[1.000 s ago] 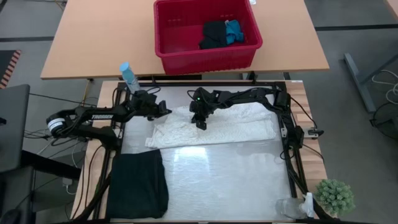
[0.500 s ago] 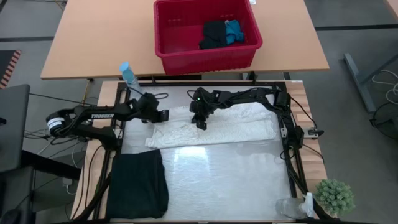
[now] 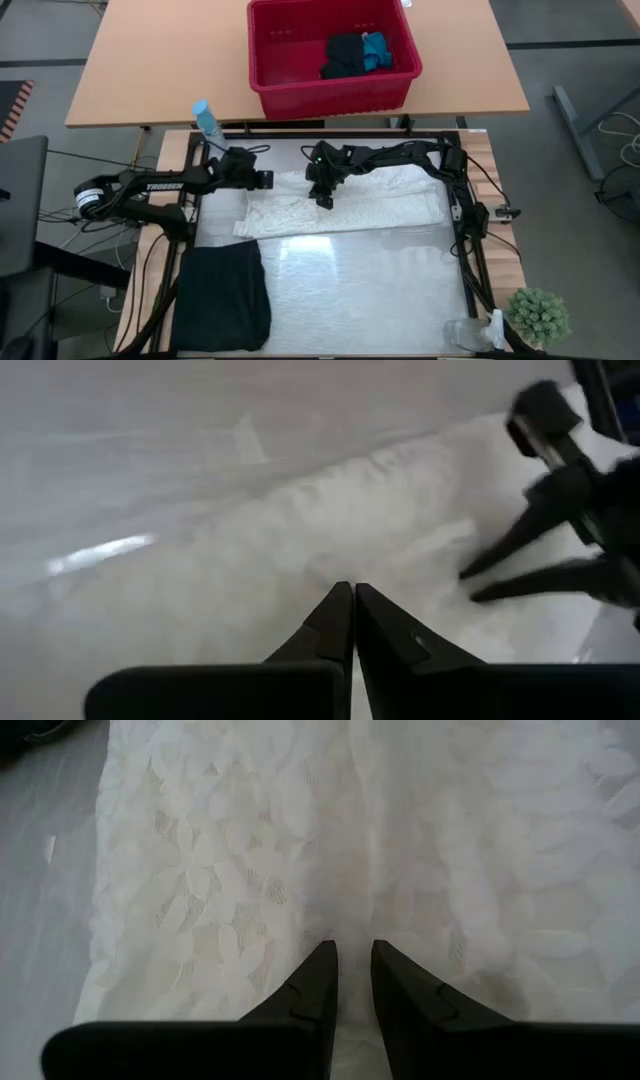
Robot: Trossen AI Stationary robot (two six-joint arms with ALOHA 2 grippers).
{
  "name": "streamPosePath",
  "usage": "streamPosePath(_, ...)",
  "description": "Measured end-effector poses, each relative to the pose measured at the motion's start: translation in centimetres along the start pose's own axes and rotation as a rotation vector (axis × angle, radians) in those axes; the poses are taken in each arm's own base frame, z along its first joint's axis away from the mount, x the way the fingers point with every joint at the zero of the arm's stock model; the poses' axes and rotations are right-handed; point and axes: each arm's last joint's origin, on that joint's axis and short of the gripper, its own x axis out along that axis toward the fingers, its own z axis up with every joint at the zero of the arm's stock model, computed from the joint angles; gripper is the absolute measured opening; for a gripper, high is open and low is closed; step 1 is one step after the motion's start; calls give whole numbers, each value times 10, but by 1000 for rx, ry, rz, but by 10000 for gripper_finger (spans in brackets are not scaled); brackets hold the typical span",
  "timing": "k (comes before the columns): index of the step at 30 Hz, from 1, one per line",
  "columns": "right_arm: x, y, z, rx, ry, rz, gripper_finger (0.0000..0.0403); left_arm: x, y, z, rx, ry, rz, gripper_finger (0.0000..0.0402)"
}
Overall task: Fold Laundry from Bin
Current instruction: Fold the white dress from the red bin
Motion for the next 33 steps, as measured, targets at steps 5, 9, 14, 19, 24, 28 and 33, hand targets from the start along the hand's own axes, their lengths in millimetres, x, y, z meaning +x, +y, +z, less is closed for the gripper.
streamPosePath(5,0,0,0,1,2,0,91,-6,0,1,70,-33,42,0)
streamPosePath(9,0,0,0,1,2,0,91,-11,-1,0,154,-17,31,11)
streamPosePath(14,0,0,0,-4,3,0,91,-13,0,-3,153,38,6,52)
streamPosePath(19,0,0,0,-11,4,1,91,-14,-2,-8,136,80,-1,89)
streamPosePath(24,0,0,-1,-11,10,2,91,-27,-25,-8,208,-32,-136,97)
streamPosePath(28,0,0,-1,-11,10,2,91,-37,-30,-16,227,-112,-52,87)
streamPosePath(33,0,0,-1,-18,13,3,91,-32,-39,-35,323,-43,-61,48)
